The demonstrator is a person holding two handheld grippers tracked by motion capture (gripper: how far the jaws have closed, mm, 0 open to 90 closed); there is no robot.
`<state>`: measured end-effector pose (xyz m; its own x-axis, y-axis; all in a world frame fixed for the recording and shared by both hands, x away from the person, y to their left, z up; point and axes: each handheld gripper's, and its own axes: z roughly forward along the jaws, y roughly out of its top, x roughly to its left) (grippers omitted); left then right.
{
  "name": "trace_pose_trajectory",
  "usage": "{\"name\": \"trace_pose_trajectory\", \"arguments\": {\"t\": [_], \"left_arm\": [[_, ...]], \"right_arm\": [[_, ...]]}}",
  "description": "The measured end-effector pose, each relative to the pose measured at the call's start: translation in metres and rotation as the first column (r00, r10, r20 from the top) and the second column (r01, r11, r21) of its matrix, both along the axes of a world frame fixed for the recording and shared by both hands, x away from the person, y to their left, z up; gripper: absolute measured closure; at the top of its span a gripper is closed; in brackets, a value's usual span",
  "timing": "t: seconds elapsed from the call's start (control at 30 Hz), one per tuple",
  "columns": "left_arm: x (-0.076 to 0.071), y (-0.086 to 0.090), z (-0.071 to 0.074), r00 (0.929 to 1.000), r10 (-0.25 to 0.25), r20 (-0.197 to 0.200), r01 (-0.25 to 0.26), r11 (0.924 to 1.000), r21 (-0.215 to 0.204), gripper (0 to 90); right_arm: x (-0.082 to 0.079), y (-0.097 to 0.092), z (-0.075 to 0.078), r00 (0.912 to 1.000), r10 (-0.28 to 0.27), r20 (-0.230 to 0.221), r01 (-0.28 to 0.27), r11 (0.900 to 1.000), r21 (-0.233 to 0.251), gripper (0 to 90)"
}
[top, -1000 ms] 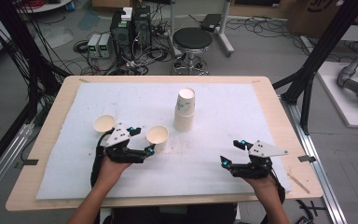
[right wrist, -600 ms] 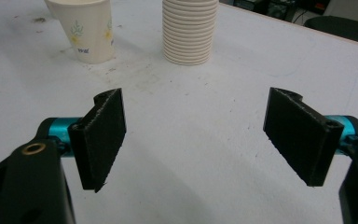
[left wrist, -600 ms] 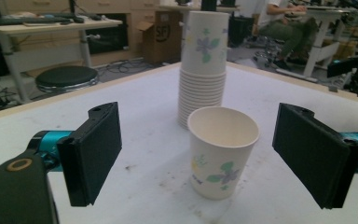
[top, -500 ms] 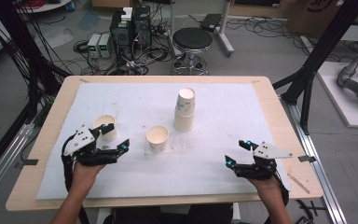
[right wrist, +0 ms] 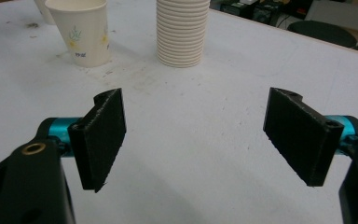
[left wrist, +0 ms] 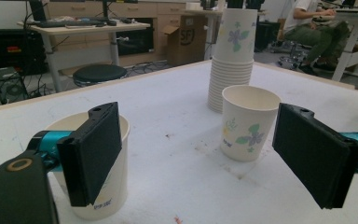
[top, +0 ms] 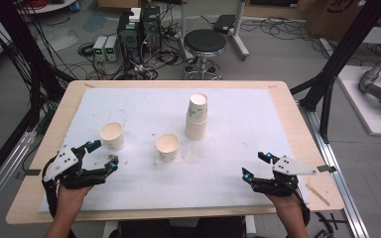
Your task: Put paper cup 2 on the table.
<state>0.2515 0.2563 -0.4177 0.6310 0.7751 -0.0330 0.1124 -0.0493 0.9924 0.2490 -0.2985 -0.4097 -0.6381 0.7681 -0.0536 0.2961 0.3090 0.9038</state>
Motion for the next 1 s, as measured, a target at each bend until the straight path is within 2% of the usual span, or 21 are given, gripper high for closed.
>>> {"name": "trace_pose_trajectory", "arguments": {"t": [0.2, 1.0], "left_arm": [[-0.0016, 0.0032, -0.005, 0.9999, 0.009, -0.01, -0.009, 0.9999, -0.006, 15.7], [-0.0025, 0.0082, -0.0078, 0.9991, 0.041, -0.013, -0.041, 0.9991, -0.006, 15.7]], "right_arm": [[0.0016, 0.0019, 0.0009, 1.0, 0.005, 0.003, -0.005, 1.0, -0.003, 21.6], [0.0031, 0.0045, -0.0005, 0.9998, 0.02, -0.003, -0.02, 0.9998, -0.007, 21.6]]}}
